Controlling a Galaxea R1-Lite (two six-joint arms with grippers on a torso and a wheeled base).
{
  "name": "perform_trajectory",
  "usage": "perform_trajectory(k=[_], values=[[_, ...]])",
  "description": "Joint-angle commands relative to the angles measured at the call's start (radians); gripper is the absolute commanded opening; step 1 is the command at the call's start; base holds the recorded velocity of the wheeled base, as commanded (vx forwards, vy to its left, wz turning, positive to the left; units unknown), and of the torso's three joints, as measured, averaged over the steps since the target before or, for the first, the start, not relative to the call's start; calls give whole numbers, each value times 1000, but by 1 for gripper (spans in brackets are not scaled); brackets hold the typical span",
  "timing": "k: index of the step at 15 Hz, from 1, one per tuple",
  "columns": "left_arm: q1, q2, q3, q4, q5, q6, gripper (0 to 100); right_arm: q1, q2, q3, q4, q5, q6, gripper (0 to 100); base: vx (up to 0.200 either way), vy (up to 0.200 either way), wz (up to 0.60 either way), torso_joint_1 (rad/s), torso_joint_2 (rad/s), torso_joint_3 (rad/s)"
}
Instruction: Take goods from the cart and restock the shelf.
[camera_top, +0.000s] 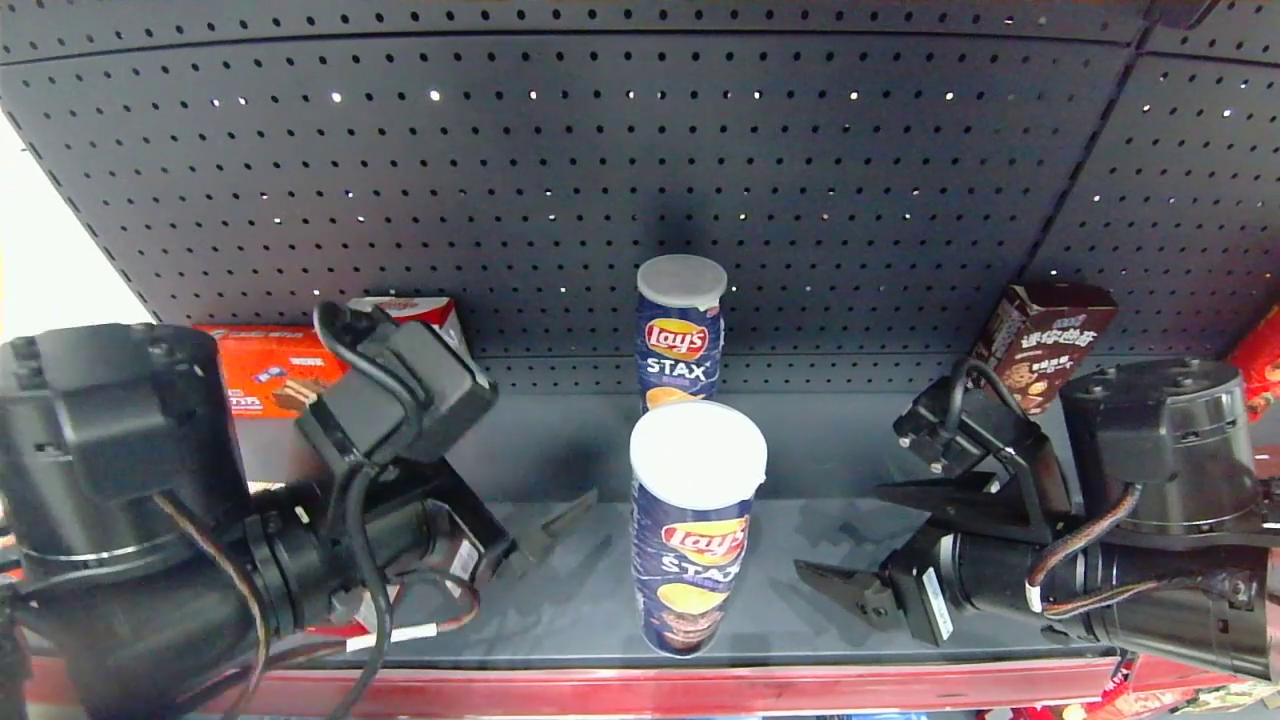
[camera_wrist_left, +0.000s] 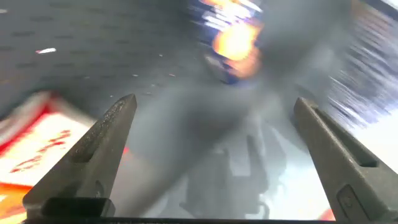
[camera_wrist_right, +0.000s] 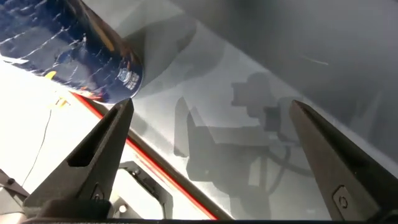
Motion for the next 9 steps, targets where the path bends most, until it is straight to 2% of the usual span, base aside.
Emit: perform_trajectory(k=[1, 2, 3, 9], values=[[-39, -1, 47, 0, -2, 12, 100, -11, -8, 0, -1, 1, 0, 100, 0, 0, 0, 0, 0, 0], [-44, -1, 59, -2, -2, 15, 100, -14, -10, 0, -1, 1, 0, 100, 0, 0, 0, 0, 0, 0], [-45, 1, 64, -2, -2, 32, 100, -14, -10, 0, -1, 2, 0, 100, 0, 0, 0, 0, 0, 0], [-51, 53, 49, -11, -3, 42, 100, -17, -10, -2, -1, 2, 1, 100, 0, 0, 0, 0, 0, 0]])
